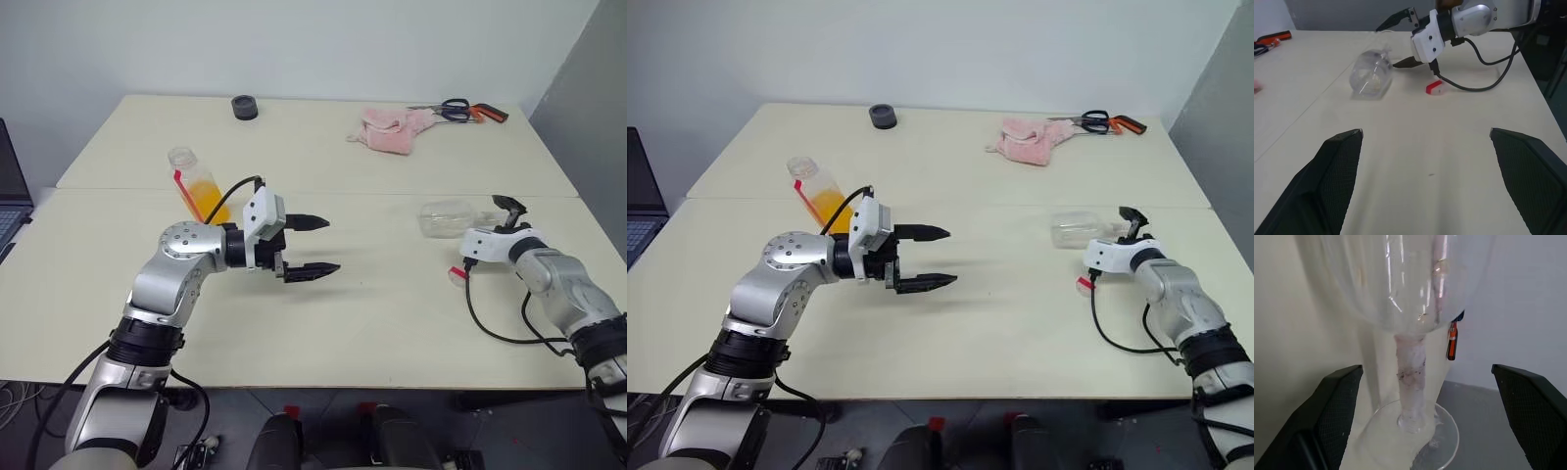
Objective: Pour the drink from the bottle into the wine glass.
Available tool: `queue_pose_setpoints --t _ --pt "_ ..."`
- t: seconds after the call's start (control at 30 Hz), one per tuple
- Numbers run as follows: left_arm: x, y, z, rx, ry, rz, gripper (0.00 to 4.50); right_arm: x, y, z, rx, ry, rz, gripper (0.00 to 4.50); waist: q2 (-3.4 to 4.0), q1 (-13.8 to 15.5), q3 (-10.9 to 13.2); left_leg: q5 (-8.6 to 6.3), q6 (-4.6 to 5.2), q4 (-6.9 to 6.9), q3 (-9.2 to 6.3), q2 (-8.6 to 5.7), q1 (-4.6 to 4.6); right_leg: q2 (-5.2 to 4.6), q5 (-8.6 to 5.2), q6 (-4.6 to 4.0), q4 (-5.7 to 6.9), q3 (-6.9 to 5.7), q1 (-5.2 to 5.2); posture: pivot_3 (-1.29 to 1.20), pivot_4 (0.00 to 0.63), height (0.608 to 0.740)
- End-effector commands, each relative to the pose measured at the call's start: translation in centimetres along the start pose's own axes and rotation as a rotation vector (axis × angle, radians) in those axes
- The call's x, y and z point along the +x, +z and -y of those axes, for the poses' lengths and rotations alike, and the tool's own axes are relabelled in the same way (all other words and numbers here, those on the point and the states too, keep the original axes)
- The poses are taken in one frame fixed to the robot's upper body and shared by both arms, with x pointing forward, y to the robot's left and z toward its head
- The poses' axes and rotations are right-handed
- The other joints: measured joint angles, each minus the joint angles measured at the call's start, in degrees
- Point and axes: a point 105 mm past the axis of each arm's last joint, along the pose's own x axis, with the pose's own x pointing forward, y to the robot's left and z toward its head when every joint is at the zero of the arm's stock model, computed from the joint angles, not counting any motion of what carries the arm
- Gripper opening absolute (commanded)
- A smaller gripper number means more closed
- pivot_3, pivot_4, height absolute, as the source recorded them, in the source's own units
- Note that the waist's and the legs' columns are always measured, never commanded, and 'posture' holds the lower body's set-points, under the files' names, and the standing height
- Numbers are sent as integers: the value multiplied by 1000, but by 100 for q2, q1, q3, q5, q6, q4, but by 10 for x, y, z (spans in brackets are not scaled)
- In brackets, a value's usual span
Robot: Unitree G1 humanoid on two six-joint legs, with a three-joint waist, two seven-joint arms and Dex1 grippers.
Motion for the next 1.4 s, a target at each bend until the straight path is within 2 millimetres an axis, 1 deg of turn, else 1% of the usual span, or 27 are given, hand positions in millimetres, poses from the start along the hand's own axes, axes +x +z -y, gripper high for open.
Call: queue_pose_setpoints --t 0.03,0.13,0.17,0.2,0.33,0.37,0.43,0.47,0.5,0.67,0.7,0.73,0.77,0.8,0.83,0.9,0.93,0.97,1.0,1.07,1.1,1.17,1.2,1.3,1.4 --pt "0 10 -1 48 0 22 4451 8 -2 8 -27 -40 1 4500 0 -2 0 0 0 0 1 0 1 0 0 0 1 1 0 0 150 740" --pt "-2 9 -1 45 9 18 4500 13 0 7 -28 -48 7 3912 0 -9 0 0 0 1 1 1 3 1 0 0 3 2 0 0 150 740" --pt "-3 8 -2 43 14 17 4500 15 1 5 -29 -48 7 3600 0 -12 0 0 0 1 0 1 4 1 0 0 4 2 0 0 150 740" --pt "-4 7 -2 41 19 16 4500 16 0 3 -33 -46 5 3187 0 -15 0 0 0 1 1 1 4 1 0 0 4 2 0 0 150 740" --pt "-7 6 -5 34 40 15 4500 22 -1 -4 -46 -39 -5 1822 0 -23 -1 0 0 2 3 1 6 1 0 -1 6 4 0 0 150 740" --pt "-7 5 -5 33 43 14 4500 23 0 -5 -47 -39 -5 1376 0 -23 -1 0 -1 2 1 2 6 1 1 -1 7 4 1 0 150 740" --pt "-9 4 -6 28 55 13 4500 24 0 -5 -43 -41 -3 664 -2 -23 -2 0 0 3 2 2 9 2 1 -1 7 4 4 0 150 740" --pt "-11 4 -7 23 68 14 4500 24 1 -4 -34 -51 0 341 -2 -24 -2 0 -1 3 2 2 12 1 1 -1 7 4 6 0 150 740" --pt "-14 3 -8 17 82 14 4500 24 1 -2 -26 -63 3 111 -2 -27 -2 0 0 3 2 2 13 1 1 -1 7 5 7 0 150 740" --pt "-33 -7 -10 -39 183 2 4500 15 3 27 37 -200 39 102 -1 -45 -2 0 0 1 2 4 14 2 1 -1 9 6 7 0 150 740" --pt "-38 -9 -10 -53 205 1 4500 11 6 36 71 -237 55 102 -1 -41 -1 0 0 1 0 3 11 1 1 -1 8 4 5 0 150 740" --pt "-45 -12 -10 -82 240 1 4500 6 18 46 165 -288 106 102 0 -37 -1 0 0 0 0 4 9 1 0 -1 8 5 4 0 150 740" --pt "-51 -14 -9 -102 264 2 4500 1 27 53 231 -321 142 102 0 -44 -1 0 0 -1 -1 4 4 0 0 -1 6 5 0 0 150 740" --pt "-55 -15 -8 -120 281 3 4500 -3 36 58 294 -343 179 102 0 -50 0 0 0 -1 -1 7 2 0 0 -1 6 6 -1 0 150 740" --pt "-59 -17 -5 -136 297 0 4500 -7 51 61 395 -358 232 102 1 -62 -1 0 0 -2 -1 8 1 0 0 -1 6 7 -5 0 150 740" --pt "-66 -20 1 -168 319 -4 4500 -12 94 59 707 -341 377 102 0 -107 -1 0 1 -2 -3 13 2 3 1 -1 9 6 -5 0 150 740" --pt "-67 -20 3 -177 326 -5 4500 -15 107 59 803 -329 422 102 0 -124 -1 0 1 -3 -6 18 4 5 1 -1 9 5 -5 0 150 740" --pt "-69 -19 5 -185 336 -2 4500 -16 128 56 924 -287 493 102 1 -128 0 -1 1 -4 -10 24 11 5 1 -1 13 6 -1 0 150 740" --pt "-70 -19 5 -190 344 0 4500 -17 141 55 994 -257 536 102 1 -119 0 0 0 -4 -11 21 10 8 1 -1 17 2 -1 0 150 740" --pt "-74 -16 5 -193 366 3 4500 -13 181 45 1145 -155 630 102 3 -90 1 0 0 -1 -19 18 9 7 1 -1 22 -4 1 0 150 740" --pt "-76 -14 4 -191 377 4 4500 -11 195 41 1192 -113 658 102 3 -75 1 0 0 1 -18 14 10 3 1 -1 22 -6 3 0 150 740" --pt "-80 -9 2 -182 402 11 4500 -5 213 36 1254 -51 697 102 3 -35 1 0 0 4 -17 9 10 0 1 -1 22 -7 4 0 150 740" --pt "-82 -6 0 -179 415 19 4500 1 217 33 1271 -37 694 102 2 -13 1 0 0 5 -17 7 10 -2 1 -1 21 -8 4 0 150 740" --pt "-87 2 -1 -167 431 26 4500 14 223 25 1299 -4 671 102 2 26 1 0 -1 5 -16 3 8 -6 2 0 14 -10 5 0 150 740" --pt "-90 8 3 -146 416 16 4500 21 225 16 1279 18 654 102 2 16 1 1 -2 0 -14 4 8 -6 2 0 8 -10 4 0 150 740"
